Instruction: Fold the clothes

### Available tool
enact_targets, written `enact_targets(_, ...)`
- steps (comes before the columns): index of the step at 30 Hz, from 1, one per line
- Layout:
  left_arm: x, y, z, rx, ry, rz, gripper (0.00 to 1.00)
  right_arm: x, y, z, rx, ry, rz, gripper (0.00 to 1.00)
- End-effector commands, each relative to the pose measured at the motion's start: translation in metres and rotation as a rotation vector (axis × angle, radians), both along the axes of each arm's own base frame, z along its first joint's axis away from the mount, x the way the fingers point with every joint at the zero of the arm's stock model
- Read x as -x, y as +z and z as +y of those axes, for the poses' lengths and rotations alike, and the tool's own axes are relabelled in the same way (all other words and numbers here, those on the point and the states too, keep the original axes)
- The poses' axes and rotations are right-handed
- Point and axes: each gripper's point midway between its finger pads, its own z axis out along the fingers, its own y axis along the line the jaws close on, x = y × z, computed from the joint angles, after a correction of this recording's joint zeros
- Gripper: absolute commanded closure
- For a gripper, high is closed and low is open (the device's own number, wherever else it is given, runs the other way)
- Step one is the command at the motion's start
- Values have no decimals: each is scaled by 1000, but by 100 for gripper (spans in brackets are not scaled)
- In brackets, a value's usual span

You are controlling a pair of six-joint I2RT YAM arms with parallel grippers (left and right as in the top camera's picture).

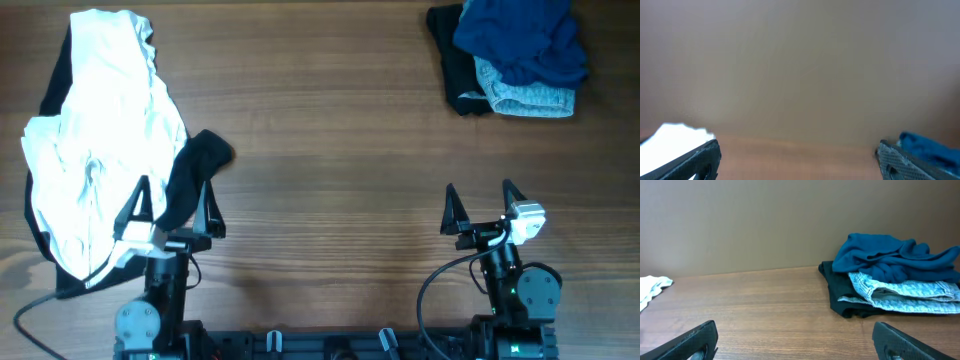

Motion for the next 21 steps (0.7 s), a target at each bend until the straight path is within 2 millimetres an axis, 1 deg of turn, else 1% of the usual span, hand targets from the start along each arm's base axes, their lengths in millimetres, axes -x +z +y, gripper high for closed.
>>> enact_targets(1, -3, -15, 3, 12, 11, 59, 0, 1, 2, 3, 14, 14, -13, 0)
enact_targets(8, -9, -55, 3, 17, 14, 224, 0, 1, 2, 3, 13, 14, -13, 0)
enact_targets(9, -9, -63, 4, 19, 17, 258, 0, 1, 2, 3, 13, 14, -13, 0)
enact_targets(10, -9, -80, 5, 21, 21, 325, 0, 1, 2, 3, 13, 14, -13, 0)
enact_targets(11, -9, -86, 6, 23, 30, 350, 0, 1, 2, 3, 13, 14, -13, 0)
enact_targets(21, -9, -86, 6, 23, 28, 350, 0, 1, 2, 3, 14, 14, -13, 0)
